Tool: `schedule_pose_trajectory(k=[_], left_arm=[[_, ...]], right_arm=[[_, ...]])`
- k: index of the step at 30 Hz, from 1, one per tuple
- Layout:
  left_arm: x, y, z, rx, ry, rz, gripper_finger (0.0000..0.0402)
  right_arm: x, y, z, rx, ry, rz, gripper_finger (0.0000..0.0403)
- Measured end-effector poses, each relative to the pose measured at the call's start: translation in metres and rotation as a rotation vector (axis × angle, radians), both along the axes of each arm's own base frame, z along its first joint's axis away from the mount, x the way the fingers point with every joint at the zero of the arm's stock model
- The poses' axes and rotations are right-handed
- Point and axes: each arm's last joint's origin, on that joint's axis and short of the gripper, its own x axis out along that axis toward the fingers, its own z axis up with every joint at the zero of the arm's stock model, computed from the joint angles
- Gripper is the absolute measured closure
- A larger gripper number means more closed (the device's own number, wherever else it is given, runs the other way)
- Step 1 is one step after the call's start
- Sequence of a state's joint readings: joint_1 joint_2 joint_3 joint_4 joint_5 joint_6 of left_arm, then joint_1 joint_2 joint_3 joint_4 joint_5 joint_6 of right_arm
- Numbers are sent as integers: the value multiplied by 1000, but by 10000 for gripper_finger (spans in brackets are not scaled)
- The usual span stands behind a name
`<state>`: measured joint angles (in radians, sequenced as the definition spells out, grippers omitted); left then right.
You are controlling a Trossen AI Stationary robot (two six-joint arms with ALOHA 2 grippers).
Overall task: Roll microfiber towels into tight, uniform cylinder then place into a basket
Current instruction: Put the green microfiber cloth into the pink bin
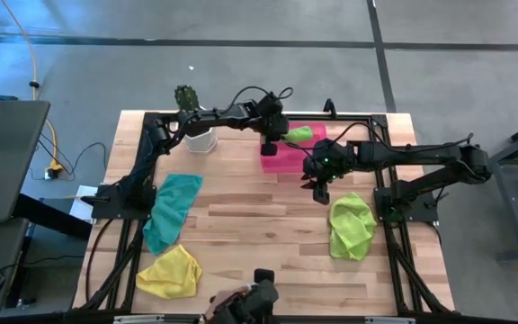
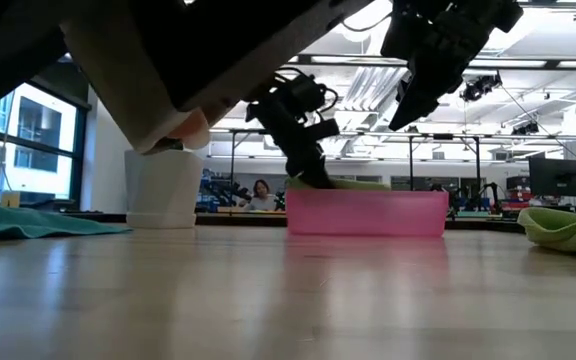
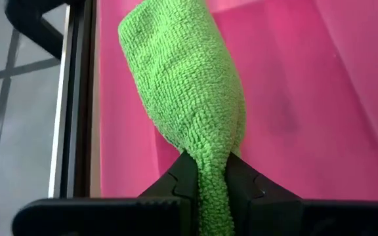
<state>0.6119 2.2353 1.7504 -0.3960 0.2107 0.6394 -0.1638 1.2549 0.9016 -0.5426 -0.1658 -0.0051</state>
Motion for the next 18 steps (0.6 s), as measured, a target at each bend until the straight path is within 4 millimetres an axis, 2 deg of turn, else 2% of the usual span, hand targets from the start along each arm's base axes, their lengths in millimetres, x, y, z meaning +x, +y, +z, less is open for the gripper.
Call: schedule_pose_trajectory(k=[6,18], left_arm=[[-2,3,0,-44,-31,-35,377],[2,5,-23,-45,4,-23,366]], right_arm=[[0,0,0,-2,-1,3,272],[0,0,0,1,6,2,272]])
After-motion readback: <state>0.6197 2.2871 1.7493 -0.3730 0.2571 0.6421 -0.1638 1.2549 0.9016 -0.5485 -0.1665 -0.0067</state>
